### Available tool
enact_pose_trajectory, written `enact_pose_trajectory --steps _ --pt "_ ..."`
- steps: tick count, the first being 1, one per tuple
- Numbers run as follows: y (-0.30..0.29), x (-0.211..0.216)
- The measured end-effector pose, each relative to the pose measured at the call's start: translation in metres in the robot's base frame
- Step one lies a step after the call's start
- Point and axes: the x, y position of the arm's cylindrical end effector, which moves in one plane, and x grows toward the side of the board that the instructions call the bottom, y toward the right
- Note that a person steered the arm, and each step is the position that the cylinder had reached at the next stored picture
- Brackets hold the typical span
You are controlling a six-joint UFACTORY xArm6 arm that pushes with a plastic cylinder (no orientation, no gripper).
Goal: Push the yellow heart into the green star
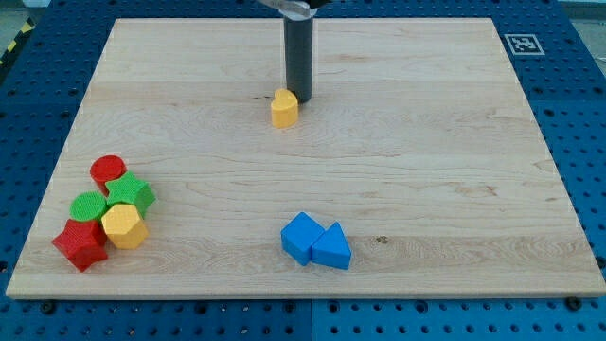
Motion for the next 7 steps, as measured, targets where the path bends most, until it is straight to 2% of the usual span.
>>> enact_pose_trajectory --steps 1,7 --pt "0.000 0.025" --pt "-0.092 0.078"
